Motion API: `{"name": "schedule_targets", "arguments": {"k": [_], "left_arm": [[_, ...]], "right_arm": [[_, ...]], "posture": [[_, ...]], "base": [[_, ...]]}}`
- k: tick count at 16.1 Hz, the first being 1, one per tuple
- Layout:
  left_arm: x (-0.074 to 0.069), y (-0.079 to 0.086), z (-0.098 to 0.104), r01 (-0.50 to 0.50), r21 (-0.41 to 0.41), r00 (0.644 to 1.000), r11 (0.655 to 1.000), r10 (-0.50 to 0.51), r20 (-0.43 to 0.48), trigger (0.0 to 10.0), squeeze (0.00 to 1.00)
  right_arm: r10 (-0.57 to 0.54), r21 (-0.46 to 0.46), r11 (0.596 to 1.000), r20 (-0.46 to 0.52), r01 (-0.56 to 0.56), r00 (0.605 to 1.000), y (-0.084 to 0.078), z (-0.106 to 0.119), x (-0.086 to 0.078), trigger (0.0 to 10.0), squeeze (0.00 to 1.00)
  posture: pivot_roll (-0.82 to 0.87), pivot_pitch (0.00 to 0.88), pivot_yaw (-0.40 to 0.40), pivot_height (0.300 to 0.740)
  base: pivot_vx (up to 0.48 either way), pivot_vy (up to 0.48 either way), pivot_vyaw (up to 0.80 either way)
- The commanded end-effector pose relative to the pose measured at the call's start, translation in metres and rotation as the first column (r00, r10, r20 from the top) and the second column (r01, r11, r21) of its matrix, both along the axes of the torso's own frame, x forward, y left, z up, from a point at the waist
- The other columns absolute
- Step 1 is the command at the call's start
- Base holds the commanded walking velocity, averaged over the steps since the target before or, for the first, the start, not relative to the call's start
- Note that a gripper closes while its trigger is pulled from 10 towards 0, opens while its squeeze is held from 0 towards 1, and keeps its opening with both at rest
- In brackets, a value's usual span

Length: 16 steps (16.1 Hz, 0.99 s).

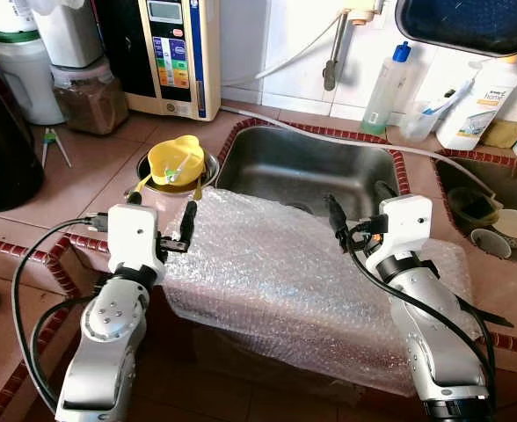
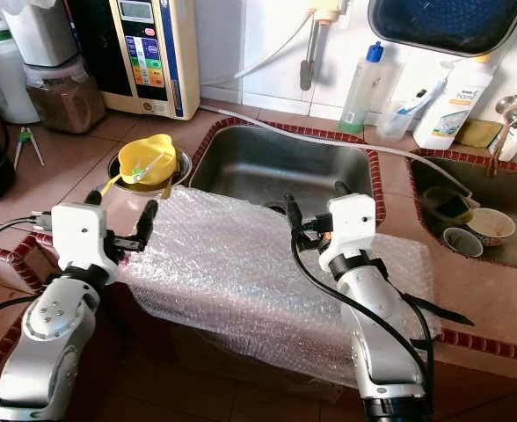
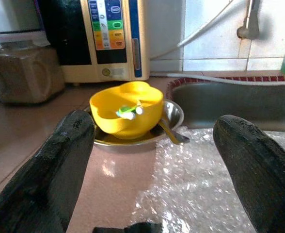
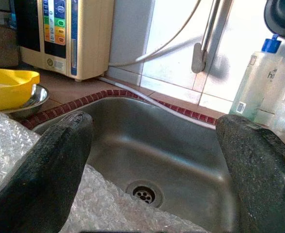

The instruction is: Kitchen organization

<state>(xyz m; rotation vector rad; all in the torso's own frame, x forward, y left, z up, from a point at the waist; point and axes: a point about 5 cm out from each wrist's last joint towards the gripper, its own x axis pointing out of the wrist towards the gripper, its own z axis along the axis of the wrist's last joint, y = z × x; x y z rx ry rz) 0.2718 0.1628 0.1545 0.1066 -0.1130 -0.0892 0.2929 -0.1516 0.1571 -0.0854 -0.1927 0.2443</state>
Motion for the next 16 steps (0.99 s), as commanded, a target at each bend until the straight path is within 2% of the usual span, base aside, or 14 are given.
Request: {"name": "schedule_targets", "arguments": {"k": [1, 6, 8, 14, 16], "left_arm": [[-0.0024, 0.0039, 0.0076, -0.021, -0.005, 0.999, 1.0, 0.021, 0.033, 10.0, 0.0], [-0.0007, 0.0011, 0.0085, -0.001, -0.005, 0.999, 1.0, 0.001, 0.033, 10.0, 0.0], [-0.0004, 0.0006, 0.0079, -0.003, -0.013, 1.0, 1.0, 0.003, 0.025, 10.0, 0.0], [0.0, -0.0001, 0.0059, 0.005, -0.013, 1.0, 1.0, -0.005, 0.011, 10.0, 0.0], [0.0002, -0.0013, 0.0092, -0.003, -0.037, 0.999, 0.999, 0.005, 0.032, 10.0, 0.0]], "right_arm": [[0.009, -0.008, 1.0, 0.023, -0.009, 1.0, -0.0002, 0.0072, -0.0017, 10.0, 0.0], [0.036, -0.035, 0.999, 0.023, -0.036, 0.999, -0.0006, 0.008, -0.0017, 10.0, 0.0], [0.057, -0.092, 0.994, 0.049, -0.052, 0.997, 0.0015, 0.0092, -0.0035, 10.0, 0.0], [0.056, -0.077, 0.996, 0.04, -0.053, 0.998, 0.0031, 0.0078, -0.0043, 10.0, 0.0], [0.054, -0.08, 0.996, 0.04, -0.05, 0.998, 0.002, 0.0072, -0.0039, 10.0, 0.0]], "posture": [[0.02, 0.039, -0.041, 0.74], [0.02, 0.039, -0.045, 0.74], [0.01, 0.039, -0.043, 0.74], [0.01, 0.038, -0.04, 0.74], [0.01, 0.036, -0.041, 0.74]], "base": [[0.0, 0.0, 0.0], [0.285, 0.0, 0.0], [0.313, 0.0, 0.0], [0.314, 0.0, 0.0], [0.0, 0.0, 0.0]]}}
